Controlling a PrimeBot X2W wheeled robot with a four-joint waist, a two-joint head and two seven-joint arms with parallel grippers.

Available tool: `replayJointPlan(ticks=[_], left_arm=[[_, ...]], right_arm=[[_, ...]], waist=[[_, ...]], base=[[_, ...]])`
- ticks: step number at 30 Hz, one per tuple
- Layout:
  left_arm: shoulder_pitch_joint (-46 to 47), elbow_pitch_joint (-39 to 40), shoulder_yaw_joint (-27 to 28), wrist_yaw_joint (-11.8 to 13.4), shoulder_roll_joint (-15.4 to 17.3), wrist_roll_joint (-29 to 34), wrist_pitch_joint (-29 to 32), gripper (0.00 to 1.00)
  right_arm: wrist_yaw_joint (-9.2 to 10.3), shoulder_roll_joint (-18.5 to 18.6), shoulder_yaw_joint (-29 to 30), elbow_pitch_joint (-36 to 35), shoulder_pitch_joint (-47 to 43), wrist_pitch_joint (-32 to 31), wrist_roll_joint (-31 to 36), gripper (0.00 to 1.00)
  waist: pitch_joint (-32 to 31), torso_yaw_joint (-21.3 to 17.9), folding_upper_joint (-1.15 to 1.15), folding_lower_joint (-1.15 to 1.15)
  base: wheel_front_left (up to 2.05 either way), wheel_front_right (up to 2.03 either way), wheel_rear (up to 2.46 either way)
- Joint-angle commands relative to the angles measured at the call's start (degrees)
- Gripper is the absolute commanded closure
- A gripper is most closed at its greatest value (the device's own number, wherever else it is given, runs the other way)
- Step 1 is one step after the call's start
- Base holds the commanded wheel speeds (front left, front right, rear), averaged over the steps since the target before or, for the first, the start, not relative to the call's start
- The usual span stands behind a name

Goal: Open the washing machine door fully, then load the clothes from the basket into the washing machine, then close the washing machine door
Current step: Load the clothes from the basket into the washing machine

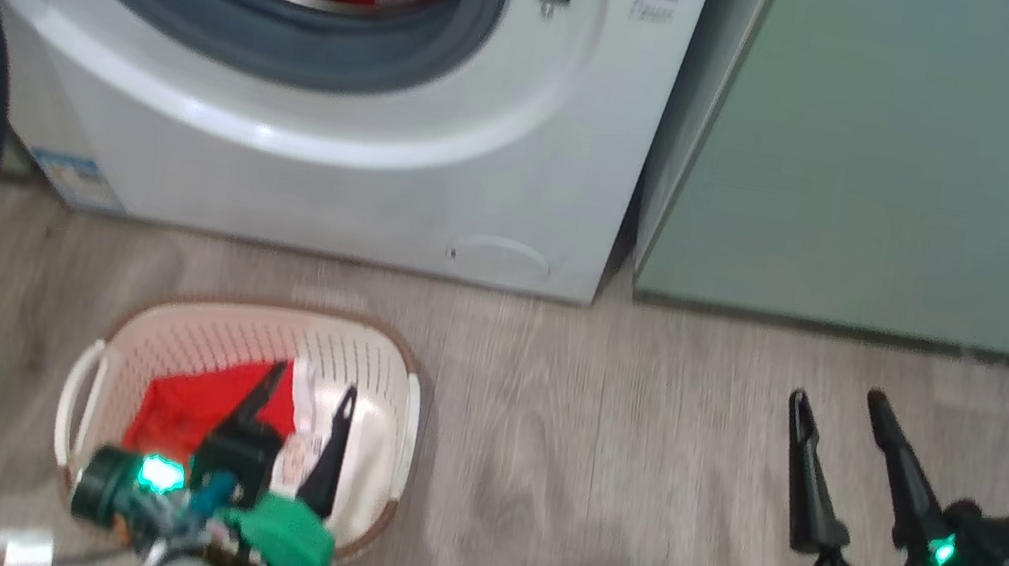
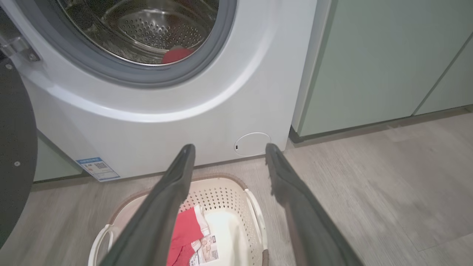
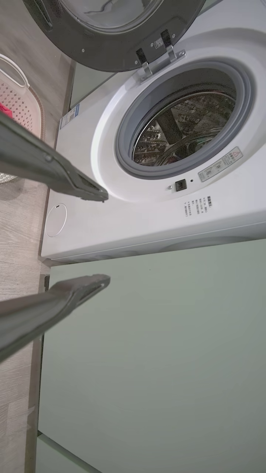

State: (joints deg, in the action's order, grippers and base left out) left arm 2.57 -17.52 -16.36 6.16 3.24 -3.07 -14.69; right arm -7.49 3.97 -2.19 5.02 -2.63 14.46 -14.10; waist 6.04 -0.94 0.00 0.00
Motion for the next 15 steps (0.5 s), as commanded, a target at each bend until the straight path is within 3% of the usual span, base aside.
replayJointPlan(ticks=[1,9,15], left_arm=[[5.3,-0.9,1.9,-0.2,-0.4,0.1,-0.3,0.0],[15.4,-20.8,2.6,-1.4,1.8,0.9,-0.3,0.0],[25.4,-36.6,0.8,-3.8,4.2,2.6,0.5,0.0]], right_arm=[[0.0,1.2,-1.3,-2.5,3.8,0.5,0.4,0.0],[0.0,1.6,-2.2,-3.4,7.5,0.5,0.2,0.0],[0.0,1.5,-2.9,-4.2,10.4,0.5,-0.1,0.0]], waist=[[4.9,0.0,0.0,0.0],[15.4,-2.0,0.0,0.0],[23.9,-4.0,0.0,0.0]], base=[[0.0,0.0,0.0],[0.0,0.0,0.0],[0.0,0.0,0.0]])
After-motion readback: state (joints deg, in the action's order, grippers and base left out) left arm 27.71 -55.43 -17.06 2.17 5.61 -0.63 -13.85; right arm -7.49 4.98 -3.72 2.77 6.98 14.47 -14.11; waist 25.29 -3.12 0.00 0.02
